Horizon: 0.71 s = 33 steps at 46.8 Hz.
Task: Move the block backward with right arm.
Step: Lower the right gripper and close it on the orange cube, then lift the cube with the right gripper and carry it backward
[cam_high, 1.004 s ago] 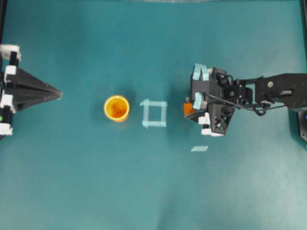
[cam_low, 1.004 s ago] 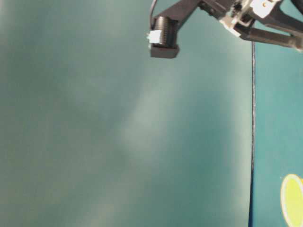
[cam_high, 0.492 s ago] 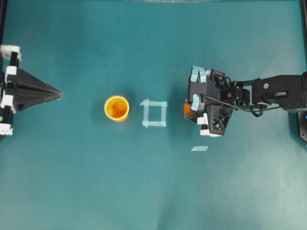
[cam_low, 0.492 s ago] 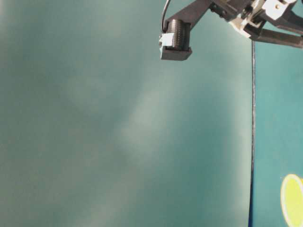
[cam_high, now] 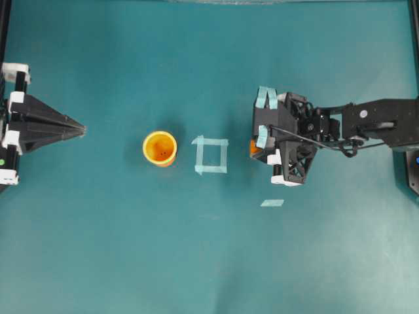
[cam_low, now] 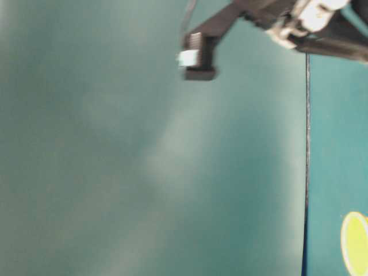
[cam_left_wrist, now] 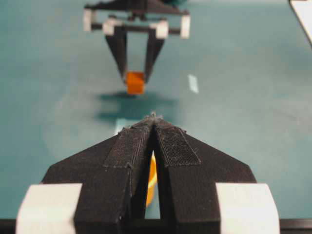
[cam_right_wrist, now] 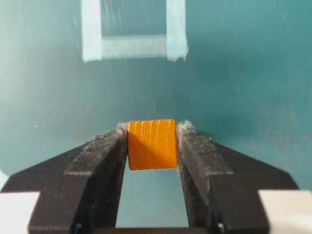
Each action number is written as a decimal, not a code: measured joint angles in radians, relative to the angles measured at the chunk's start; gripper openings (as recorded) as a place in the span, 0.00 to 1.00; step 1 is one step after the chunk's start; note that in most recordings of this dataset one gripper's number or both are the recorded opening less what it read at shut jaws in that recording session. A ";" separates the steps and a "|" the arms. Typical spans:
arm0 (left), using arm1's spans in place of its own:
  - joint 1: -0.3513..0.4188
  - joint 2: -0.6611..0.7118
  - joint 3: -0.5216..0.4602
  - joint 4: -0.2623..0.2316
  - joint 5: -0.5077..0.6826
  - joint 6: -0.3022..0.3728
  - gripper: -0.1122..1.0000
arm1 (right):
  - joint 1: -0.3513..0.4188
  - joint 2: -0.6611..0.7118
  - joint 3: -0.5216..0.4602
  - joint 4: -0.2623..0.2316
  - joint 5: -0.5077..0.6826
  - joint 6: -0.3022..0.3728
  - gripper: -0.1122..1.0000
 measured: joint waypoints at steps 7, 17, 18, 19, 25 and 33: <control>0.000 0.000 0.000 0.002 0.002 0.000 0.10 | 0.002 -0.066 -0.034 -0.002 0.110 0.003 0.46; 0.000 0.000 0.000 0.000 0.002 0.000 0.10 | 0.008 -0.156 -0.057 0.000 0.195 0.006 0.46; 0.000 0.000 0.000 0.002 0.002 0.000 0.10 | 0.008 -0.166 -0.058 0.000 0.201 0.006 0.46; 0.000 -0.002 0.000 0.002 0.003 0.000 0.10 | 0.008 -0.173 -0.060 0.000 0.206 0.006 0.46; 0.000 0.000 0.000 0.002 0.003 0.000 0.10 | 0.011 -0.222 -0.075 0.000 0.242 0.025 0.46; 0.000 -0.002 0.000 0.002 0.003 -0.002 0.10 | 0.011 -0.267 -0.104 -0.002 0.278 0.052 0.46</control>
